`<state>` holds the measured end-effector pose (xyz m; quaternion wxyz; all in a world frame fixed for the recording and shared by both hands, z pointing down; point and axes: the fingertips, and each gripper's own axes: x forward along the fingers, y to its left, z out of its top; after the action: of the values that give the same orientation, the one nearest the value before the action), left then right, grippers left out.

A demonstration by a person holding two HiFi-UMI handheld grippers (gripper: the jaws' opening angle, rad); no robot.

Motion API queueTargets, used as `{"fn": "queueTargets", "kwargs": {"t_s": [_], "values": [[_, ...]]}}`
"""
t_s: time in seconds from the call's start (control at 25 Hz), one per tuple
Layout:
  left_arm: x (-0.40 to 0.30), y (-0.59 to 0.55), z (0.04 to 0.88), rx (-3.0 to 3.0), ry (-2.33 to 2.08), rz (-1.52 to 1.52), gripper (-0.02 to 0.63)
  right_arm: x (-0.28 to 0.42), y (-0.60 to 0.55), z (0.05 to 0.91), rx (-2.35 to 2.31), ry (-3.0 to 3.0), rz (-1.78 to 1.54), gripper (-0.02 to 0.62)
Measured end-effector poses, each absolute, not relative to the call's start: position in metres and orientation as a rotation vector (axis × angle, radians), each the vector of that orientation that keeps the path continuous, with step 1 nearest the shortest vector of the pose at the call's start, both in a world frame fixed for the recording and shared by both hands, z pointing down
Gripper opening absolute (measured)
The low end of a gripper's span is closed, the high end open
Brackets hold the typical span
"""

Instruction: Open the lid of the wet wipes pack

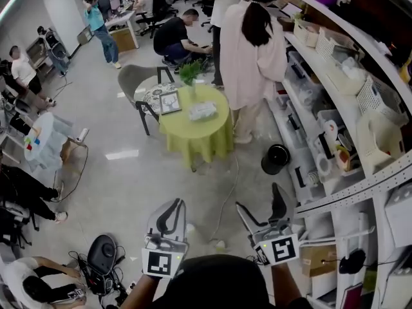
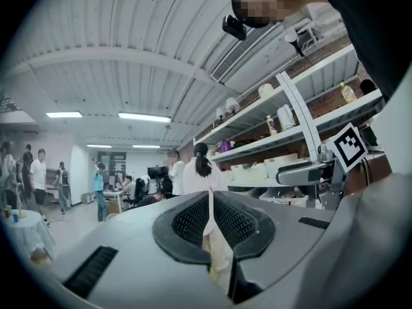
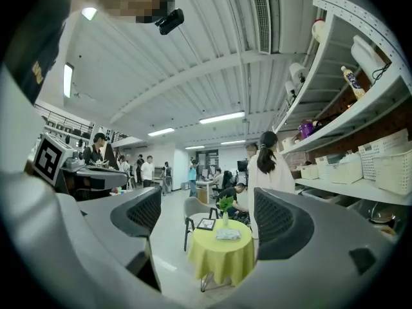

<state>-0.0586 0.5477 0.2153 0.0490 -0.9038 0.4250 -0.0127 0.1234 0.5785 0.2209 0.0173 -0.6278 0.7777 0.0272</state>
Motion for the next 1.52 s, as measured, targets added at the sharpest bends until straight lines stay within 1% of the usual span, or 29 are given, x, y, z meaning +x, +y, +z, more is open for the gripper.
{"fn": "queueTargets", "kwargs": {"t_s": [0.16, 0.4, 0.64, 0.84, 1.08, 1.2, 1.36, 1.44, 1.52], "values": [[-0.069, 0.536, 0.222, -2.739, 1.321, -0.078, 0.037, 0.121, 0.562, 0.225, -1.937, 2.449, 0.061, 0.434], [-0.081, 0.487, 0.238, -2.723, 1.372, -0.105, 0.037, 0.103, 0.531, 0.233, -1.842, 2.524, 0.053, 0.434], [-0.084, 0.425, 0.232, -2.734, 1.4, -0.076, 0.037, 0.097, 0.468, 0.228, -1.839, 2.558, 0.07, 0.431], [-0.078, 0.363, 0.224, -2.74, 1.34, -0.034, 0.037, 0.085, 0.407, 0.215, -1.812, 2.582, 0.129, 0.421], [-0.105, 0.286, 0.216, -2.728, 1.333, 0.01, 0.037, 0.064, 0.327, 0.211, -1.868, 2.6, 0.157, 0.403], [-0.104, 0.259, 0.223, -2.786, 1.268, 0.043, 0.037, 0.064, 0.298, 0.216, -1.938, 2.591, 0.147, 0.402], [-0.113, 0.232, 0.223, -2.75, 1.134, -0.025, 0.037, 0.057, 0.263, 0.228, -2.045, 2.649, 0.227, 0.394], [-0.127, 0.207, 0.219, -2.769, 1.185, -0.006, 0.037, 0.051, 0.235, 0.228, -2.052, 2.669, 0.255, 0.391], [-0.132, 0.193, 0.221, -2.808, 1.249, 0.036, 0.037, 0.054, 0.218, 0.231, -2.079, 2.66, 0.214, 0.388]]}}
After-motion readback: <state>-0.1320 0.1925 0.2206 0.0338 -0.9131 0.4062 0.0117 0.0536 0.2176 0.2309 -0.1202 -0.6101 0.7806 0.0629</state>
